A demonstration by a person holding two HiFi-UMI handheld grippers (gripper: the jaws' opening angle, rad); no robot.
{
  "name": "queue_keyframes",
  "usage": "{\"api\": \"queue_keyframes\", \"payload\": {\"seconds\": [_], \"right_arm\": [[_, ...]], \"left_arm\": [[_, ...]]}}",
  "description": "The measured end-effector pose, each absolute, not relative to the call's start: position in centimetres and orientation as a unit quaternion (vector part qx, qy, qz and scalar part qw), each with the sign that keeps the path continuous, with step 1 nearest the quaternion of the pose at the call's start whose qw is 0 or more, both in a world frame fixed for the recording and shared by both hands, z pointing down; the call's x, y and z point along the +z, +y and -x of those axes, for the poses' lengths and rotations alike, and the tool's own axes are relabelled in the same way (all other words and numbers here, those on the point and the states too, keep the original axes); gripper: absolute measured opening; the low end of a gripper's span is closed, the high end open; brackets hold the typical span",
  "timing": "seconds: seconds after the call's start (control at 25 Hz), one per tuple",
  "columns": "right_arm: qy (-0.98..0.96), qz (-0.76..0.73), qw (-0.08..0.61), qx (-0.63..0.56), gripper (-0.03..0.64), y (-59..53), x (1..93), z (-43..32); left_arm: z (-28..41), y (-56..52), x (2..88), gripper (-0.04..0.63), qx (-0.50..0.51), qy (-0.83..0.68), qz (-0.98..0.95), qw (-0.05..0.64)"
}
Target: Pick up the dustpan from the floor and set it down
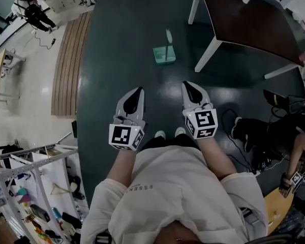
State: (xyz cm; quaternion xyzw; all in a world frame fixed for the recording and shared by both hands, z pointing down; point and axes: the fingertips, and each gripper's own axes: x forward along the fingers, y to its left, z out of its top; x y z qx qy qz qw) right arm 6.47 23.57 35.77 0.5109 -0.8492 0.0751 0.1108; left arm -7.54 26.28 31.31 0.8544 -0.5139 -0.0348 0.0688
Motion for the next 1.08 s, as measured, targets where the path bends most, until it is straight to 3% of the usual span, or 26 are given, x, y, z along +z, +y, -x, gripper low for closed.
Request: {"api": "queue_keyframes", "payload": {"seconds": [0.72,1.08], "right_arm": [[-0.852,-0.5,0.117,0.101,-0.011,24.5,35.9,-10.9],[-0.856,-0.495,0.138,0.052,-0.009,24.5,35.1,-10.8]], "left_arm": [[2.4,26.9,29.9,0.014,-0.03,-0.507,-0.859,0.066],[2.1,26.6,29.7,0.014,-0.03,-0.503,-0.861,0.064]]}}
